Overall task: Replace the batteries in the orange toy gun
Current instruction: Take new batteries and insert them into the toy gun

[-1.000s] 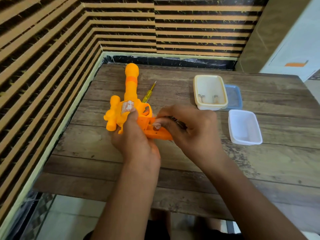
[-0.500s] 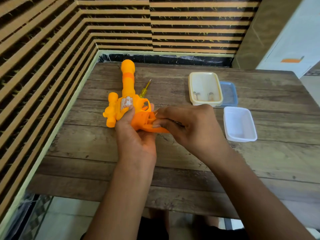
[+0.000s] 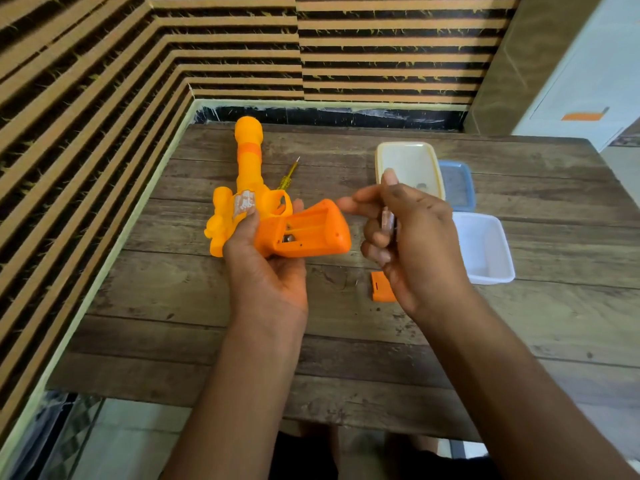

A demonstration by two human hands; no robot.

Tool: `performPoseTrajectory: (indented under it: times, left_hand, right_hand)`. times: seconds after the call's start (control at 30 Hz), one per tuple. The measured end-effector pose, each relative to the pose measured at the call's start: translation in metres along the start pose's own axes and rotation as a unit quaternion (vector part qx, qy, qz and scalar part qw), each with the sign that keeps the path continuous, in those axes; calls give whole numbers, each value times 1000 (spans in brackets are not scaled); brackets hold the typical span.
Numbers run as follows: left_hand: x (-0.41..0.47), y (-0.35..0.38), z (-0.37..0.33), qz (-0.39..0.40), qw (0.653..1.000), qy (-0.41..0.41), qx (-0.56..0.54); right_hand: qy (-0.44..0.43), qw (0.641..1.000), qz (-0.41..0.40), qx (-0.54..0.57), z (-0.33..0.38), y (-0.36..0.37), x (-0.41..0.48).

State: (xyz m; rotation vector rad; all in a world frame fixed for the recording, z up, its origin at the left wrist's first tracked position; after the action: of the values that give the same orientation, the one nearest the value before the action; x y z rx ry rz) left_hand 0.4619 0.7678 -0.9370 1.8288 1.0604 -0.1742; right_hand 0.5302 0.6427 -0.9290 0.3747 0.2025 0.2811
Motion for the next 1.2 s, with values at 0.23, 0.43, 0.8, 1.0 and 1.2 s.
performPoseTrajectory:
  times: [0.23, 0.43, 0.8, 1.0, 1.2]
  left_hand:
    - [1, 2, 1, -6, 1000, -4, 0]
    - [3, 2, 1, -11, 1000, -4, -1]
    - [5, 2, 6, -11, 1000, -8, 7]
    - [7, 2, 10, -5, 1000, -15, 25]
    - [12, -2, 11, 8, 999, -25, 18]
  right_hand:
    - [159, 984, -6, 84, 5, -8, 2]
    - [155, 986, -24, 54, 8, -14, 3]
    - [-133, 982, 37, -133, 9, -6, 2]
    - [-269, 914, 100, -288, -1, 4, -8]
    - [-260, 901, 92, -334, -2, 3, -5]
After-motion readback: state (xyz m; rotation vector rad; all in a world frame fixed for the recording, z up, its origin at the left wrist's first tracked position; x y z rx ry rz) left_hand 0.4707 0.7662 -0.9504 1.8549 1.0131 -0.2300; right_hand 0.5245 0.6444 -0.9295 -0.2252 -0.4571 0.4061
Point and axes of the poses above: each hand's wrist, its own x-axis towards the middle knuckle, its own y-axis out of the palm, z = x × y, the point moved 1 cm from there along x, towards the middle knuckle, and after that the axes turned 4 degrees about -y, right-handed, at the moved point
